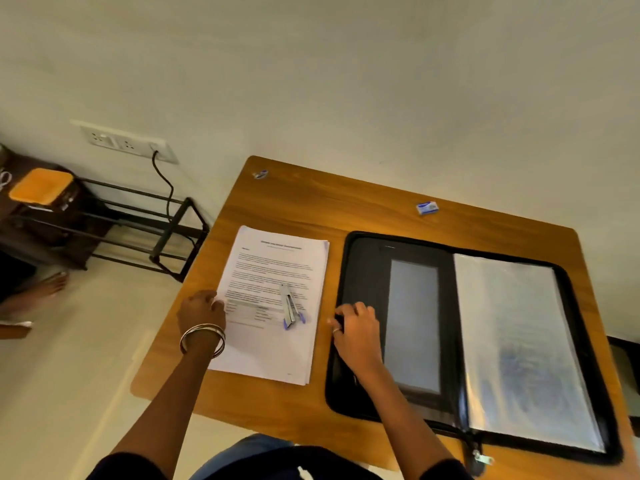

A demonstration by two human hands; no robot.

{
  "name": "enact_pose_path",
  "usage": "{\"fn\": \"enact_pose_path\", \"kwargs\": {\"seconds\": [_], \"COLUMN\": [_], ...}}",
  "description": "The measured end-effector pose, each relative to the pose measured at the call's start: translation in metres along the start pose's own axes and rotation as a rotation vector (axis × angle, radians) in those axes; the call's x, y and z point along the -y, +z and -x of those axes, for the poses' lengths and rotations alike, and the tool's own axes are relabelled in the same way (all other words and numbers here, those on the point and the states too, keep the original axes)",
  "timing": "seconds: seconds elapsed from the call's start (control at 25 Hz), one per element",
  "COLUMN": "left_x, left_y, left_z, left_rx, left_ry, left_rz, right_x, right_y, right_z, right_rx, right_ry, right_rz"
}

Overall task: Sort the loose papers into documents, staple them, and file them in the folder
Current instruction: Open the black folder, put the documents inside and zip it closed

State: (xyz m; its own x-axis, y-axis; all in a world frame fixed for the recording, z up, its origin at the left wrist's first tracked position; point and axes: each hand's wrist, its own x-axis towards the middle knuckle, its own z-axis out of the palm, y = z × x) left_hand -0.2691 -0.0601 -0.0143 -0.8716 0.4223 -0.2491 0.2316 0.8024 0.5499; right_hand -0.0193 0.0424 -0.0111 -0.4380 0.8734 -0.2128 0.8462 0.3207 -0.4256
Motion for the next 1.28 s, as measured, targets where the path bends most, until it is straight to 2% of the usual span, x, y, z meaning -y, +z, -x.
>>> {"fn": "enact_pose_path", "kwargs": {"seconds": [0.08,0.2,0.28,0.44,0.56,0.72,0.88,1.0,1.08,1.16,1.2,1.24,1.28], "left_x": [0.001,-0.001,-0.004,-0.009,-0.012,-0.011,0.008,0.027,0.036,0.033,0.028,0.020,0.011], "left_y": [-0.001,0.006,0.005,-0.007,-0.009,-0.014,-0.052,-0.080,-0.093,-0.105,-0.110,-0.112,-0.114], "left_z": [-0.019,-0.030,-0.039,-0.057,-0.053,-0.055,-0.074,-0.078,-0.075,-0.067,-0.062,-0.057,-0.051], "left_rx": [0.105,0.286,0.377,0.616,0.738,0.672,0.454,0.303,0.260,0.235,0.230,0.234,0.250], "left_ry": [0.030,0.027,0.009,-0.153,-0.118,-0.053,0.036,0.014,0.004,0.019,0.037,0.062,0.089], "left_rz": [-0.097,-0.077,0.027,0.342,0.440,0.367,0.258,0.236,0.331,0.492,0.571,0.645,0.725], "right_x": [0.032,0.065,0.070,0.059,0.057,0.064,0.084,0.094,0.096,0.098,0.100,0.101,0.105], "right_y": [0.014,0.042,0.048,0.045,0.045,0.044,0.050,0.062,0.062,0.055,0.046,0.034,0.017], "right_z": [-0.013,-0.020,-0.024,-0.034,-0.035,-0.038,-0.033,-0.029,-0.030,-0.034,-0.036,-0.038,-0.038], "right_rx": [0.140,0.126,0.095,0.061,0.030,-0.028,-0.185,-0.125,-0.037,-0.019,-0.019,0.003,0.056], "right_ry": [0.037,0.124,0.178,0.201,0.219,0.290,0.299,0.244,0.259,0.250,0.250,0.254,0.271], "right_rz": [-0.126,0.132,0.126,-0.009,-0.056,-0.064,-0.035,0.068,0.175,0.223,0.119,-0.125,-0.482]}}
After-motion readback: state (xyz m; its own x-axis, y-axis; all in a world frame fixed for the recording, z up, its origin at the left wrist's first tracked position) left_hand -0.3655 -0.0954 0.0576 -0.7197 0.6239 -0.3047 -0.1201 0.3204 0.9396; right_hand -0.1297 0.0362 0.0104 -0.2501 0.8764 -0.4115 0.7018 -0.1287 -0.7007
